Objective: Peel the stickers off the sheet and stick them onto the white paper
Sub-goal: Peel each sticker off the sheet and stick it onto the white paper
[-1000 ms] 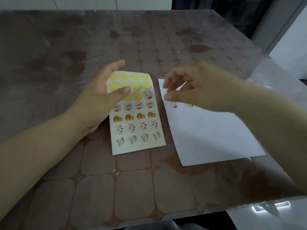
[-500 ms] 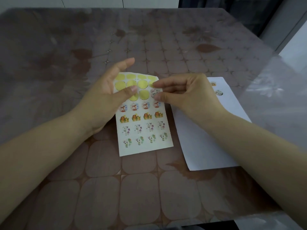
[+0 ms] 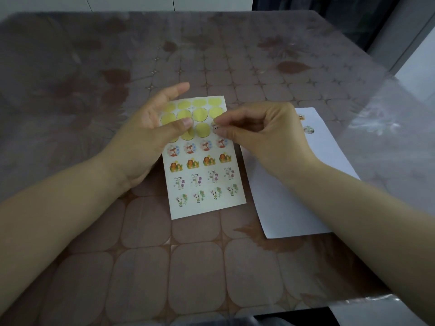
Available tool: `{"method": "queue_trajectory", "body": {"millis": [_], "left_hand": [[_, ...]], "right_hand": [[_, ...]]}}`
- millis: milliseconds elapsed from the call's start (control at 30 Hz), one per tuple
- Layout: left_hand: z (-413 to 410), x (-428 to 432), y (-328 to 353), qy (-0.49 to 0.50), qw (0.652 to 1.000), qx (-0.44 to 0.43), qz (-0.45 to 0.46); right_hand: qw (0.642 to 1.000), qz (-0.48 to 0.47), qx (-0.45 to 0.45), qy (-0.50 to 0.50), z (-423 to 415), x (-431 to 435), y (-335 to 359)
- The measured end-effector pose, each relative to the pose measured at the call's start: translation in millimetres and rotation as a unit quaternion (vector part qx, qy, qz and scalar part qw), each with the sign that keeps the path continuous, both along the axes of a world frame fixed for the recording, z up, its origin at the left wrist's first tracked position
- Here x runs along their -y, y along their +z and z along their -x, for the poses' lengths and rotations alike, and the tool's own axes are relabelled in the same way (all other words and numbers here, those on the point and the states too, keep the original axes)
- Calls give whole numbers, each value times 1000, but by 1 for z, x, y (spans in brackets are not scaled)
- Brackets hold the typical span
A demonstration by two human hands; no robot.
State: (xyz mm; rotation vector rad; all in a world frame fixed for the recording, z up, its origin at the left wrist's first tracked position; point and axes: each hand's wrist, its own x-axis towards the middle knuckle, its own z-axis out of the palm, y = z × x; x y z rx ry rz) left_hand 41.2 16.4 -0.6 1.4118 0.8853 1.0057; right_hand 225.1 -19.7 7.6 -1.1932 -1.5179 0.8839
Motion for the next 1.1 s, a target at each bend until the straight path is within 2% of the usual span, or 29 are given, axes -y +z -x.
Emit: {"method": "queue_trajectory", "body": {"millis": [233,367,567,633,733,800,867,1000,1100], "left_hand": [[1,-2,-2,15,1000,-8,1],[0,-1,-3,24,999,-39,-23],[2,0,-2,14,998,-60,-32],[2,0,-2,11,998,-57,-27],[2,-1,-4,12,998,-53,-27],[3,-2,-6,14,998,-51,-24],[3,-3,-6,13,998,-56,-24],[3,-4,-6,15,997,-68,-29],[3,-4,-6,16,997,-68,-32]], "right_hand": [[998,-21,56,-9,-3,-3,-1],[995,7,101,-22,-7,-4,0],[998,53,18,-36,-18,-5,16],[997,55,27,-46,-40,-6,34],[980,104,159,-53,-86,-4,59],[948,155,271,-65,-109,1,65],[921,204,326,-61,-119,5,60],[924,279,256,-62,-121,5,37],[921,287,251,-74,-121,2,30]]}}
